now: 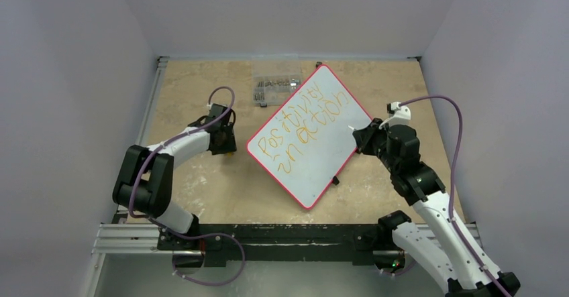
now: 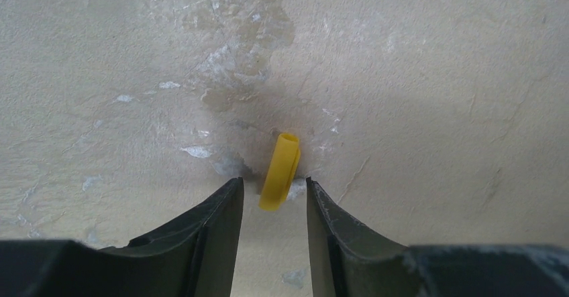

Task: Write a sentence on the whiteboard
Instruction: Pick up the pen cap from the center of the board.

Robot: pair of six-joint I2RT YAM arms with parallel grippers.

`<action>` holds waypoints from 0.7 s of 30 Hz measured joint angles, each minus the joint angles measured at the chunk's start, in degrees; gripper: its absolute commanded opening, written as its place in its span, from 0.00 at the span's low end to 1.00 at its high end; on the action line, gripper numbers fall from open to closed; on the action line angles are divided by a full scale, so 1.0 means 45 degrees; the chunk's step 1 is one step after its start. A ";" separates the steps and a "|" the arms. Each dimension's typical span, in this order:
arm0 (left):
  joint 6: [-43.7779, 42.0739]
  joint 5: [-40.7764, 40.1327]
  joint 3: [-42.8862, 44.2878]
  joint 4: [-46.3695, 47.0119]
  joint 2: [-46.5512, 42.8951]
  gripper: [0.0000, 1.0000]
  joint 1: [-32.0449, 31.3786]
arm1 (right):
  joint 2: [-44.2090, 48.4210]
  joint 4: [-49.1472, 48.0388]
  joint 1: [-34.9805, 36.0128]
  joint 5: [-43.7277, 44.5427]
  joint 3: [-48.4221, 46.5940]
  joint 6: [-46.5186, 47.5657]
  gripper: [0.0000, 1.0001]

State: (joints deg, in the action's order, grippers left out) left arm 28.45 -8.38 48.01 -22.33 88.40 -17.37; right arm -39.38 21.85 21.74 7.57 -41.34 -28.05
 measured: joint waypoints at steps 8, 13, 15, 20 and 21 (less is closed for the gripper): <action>0.0617 0.0044 0.1156 -0.0665 0.0772 0.28 0.0000 | -0.0024 -0.0010 0.0000 -0.0024 0.0000 0.0000 0.00; 0.1044 0.0622 0.1161 -0.0738 0.0767 0.28 0.0000 | -0.0019 0.0000 0.0000 -0.0024 0.0000 0.0000 0.00; 0.1200 0.0865 0.1059 -0.0665 0.0733 0.29 -0.0005 | -0.0019 0.0010 0.0000 -0.0024 0.0000 0.0000 0.00; 0.1355 0.1083 0.0559 -0.0801 0.0316 0.35 -0.0087 | -0.0019 0.0015 0.0000 -0.0024 0.0000 0.0005 0.00; 0.1404 0.1064 0.0534 -0.0894 0.0175 0.37 -0.0107 | -0.0019 0.0015 0.0000 -0.0024 0.0000 0.0005 0.00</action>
State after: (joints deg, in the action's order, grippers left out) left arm 34.76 -3.60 50.41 -26.35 89.19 -17.85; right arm -39.46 21.91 21.74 7.46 -41.34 -28.03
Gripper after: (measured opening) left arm 0.323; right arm 0.090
